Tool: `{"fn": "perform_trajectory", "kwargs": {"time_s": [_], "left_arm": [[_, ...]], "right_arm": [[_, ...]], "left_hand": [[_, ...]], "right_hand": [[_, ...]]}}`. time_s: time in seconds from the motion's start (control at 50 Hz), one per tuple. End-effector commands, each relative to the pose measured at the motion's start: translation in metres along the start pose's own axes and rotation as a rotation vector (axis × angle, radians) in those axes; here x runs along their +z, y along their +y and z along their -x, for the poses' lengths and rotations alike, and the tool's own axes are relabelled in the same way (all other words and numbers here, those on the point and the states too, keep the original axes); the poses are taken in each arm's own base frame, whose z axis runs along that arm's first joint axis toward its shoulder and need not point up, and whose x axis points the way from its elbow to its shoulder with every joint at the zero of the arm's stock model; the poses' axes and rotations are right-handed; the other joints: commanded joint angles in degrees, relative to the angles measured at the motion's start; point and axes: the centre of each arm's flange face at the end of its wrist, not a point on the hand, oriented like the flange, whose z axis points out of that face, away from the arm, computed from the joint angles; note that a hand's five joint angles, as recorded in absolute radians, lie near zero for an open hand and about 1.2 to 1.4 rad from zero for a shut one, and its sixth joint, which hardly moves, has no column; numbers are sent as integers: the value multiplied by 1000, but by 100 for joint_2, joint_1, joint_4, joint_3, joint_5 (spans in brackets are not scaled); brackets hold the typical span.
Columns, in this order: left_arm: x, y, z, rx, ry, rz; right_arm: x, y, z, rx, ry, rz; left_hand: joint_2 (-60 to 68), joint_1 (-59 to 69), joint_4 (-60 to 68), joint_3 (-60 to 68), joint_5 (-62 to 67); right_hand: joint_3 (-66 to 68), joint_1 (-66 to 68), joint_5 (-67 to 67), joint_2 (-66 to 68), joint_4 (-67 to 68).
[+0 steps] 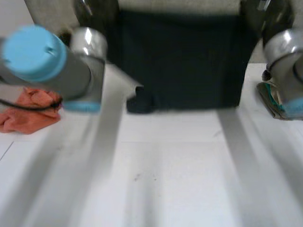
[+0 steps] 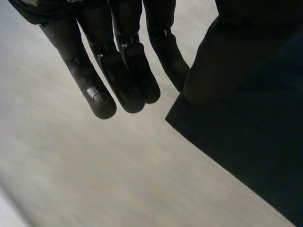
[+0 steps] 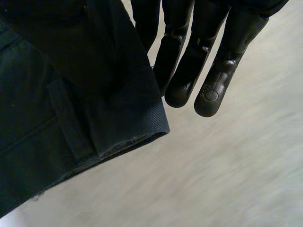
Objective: Fold the laundry.
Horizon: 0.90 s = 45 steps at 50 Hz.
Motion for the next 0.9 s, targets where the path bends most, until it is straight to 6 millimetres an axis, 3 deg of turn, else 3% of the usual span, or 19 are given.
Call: {"fn": "perform_trajectory", "kwargs": {"time_s": [0.02, 0.1, 0.26, 0.28, 0.36, 0.46, 0.54, 0.62, 0.72, 0.82, 0.9], "left_arm": [[24, -54, 53, -106, -169, -228], [0, -29, 35, -102, -39, -67], [-88, 25, -1, -105, 195, 256], [-108, 32, -8, -101, 239, 308], [-153, 51, -23, -94, 334, 426], [-191, 51, -41, -86, 442, 490], [-212, 46, -44, -68, 504, 561], [-224, 38, -31, -25, 535, 667], [-242, 24, -11, 21, 603, 797], [-277, -4, 2, 65, 761, 896], [-304, -17, 5, 97, 873, 941]], "right_arm": [[21, -42, -29, 50, 177, -264], [15, -32, -16, 64, 125, -201], [-16, 14, 28, 101, -53, 5], [-26, 30, 42, 110, -106, 61], [-57, 71, 84, 139, -257, 215], [-91, 103, 118, 118, -394, 372], [-113, 101, 129, 98, -481, 446], [-132, 96, 127, 100, -544, 521], [-153, 78, 112, 90, -619, 602], [-182, 54, 95, 78, -729, 719], [-210, 47, 87, 16, -855, 833]], "left_hand": [[1145, 1600, 1132, 1174, 1419], [1145, 1600, 1132, 1174, 1419], [1145, 1600, 1132, 1174, 1419], [1145, 1600, 1132, 1174, 1419], [1145, 1600, 1132, 1174, 1419], [1145, 1600, 1132, 1174, 1419], [1145, 1600, 1132, 1174, 1419], [1145, 1600, 1132, 1174, 1419], [1145, 1600, 1132, 1174, 1419], [1145, 1600, 1132, 1174, 1419], [1145, 1600, 1132, 1174, 1419]], "right_hand": [[1217, 2366, 1351, 1261, 1194], [1217, 2366, 1351, 1261, 1194], [1217, 2366, 1351, 1261, 1194], [1217, 2366, 1351, 1261, 1194], [1217, 2366, 1351, 1261, 1194], [1217, 2366, 1351, 1261, 1194], [1217, 2366, 1351, 1261, 1194], [1217, 2366, 1351, 1261, 1194], [1217, 2366, 1351, 1261, 1194], [1217, 2366, 1351, 1261, 1194], [1217, 2366, 1351, 1261, 1194]]}}
